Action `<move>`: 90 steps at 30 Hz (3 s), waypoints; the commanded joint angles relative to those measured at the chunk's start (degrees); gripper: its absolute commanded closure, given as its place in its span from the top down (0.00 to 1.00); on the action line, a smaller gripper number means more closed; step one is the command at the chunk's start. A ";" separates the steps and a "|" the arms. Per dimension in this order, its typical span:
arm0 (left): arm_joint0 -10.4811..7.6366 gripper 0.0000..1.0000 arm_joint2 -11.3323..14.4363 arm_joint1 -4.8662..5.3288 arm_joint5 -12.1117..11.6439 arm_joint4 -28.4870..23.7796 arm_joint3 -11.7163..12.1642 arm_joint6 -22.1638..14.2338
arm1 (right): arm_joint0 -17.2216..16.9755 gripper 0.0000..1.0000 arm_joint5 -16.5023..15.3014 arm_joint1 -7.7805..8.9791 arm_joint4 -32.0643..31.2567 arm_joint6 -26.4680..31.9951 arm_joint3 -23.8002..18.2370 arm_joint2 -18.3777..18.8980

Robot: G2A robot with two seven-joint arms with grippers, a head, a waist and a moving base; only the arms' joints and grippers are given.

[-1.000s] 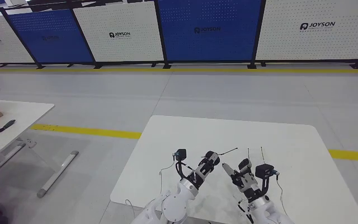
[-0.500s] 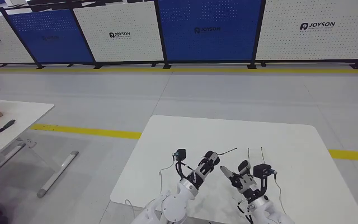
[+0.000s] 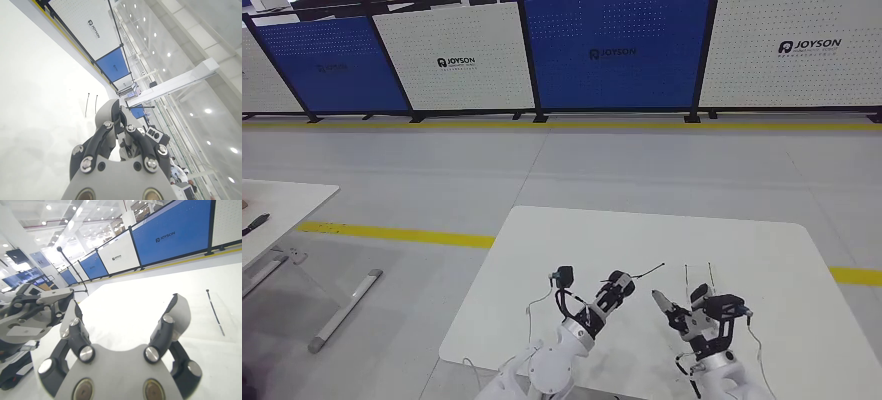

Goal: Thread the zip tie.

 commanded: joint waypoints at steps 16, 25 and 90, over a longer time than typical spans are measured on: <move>0.03 0.00 -0.10 -0.02 0.00 -1.30 -0.11 -0.64 | 0.30 1.00 0.91 -0.05 -1.60 0.65 0.29 -0.61; 0.54 0.00 -1.12 0.21 0.71 -4.91 -1.02 -4.44 | 0.78 1.00 -1.17 0.44 -4.56 2.35 0.99 0.57; -0.57 0.00 1.25 -0.15 3.09 -4.36 -1.15 -4.84 | 3.32 0.37 -6.66 1.09 -0.27 11.74 0.20 0.41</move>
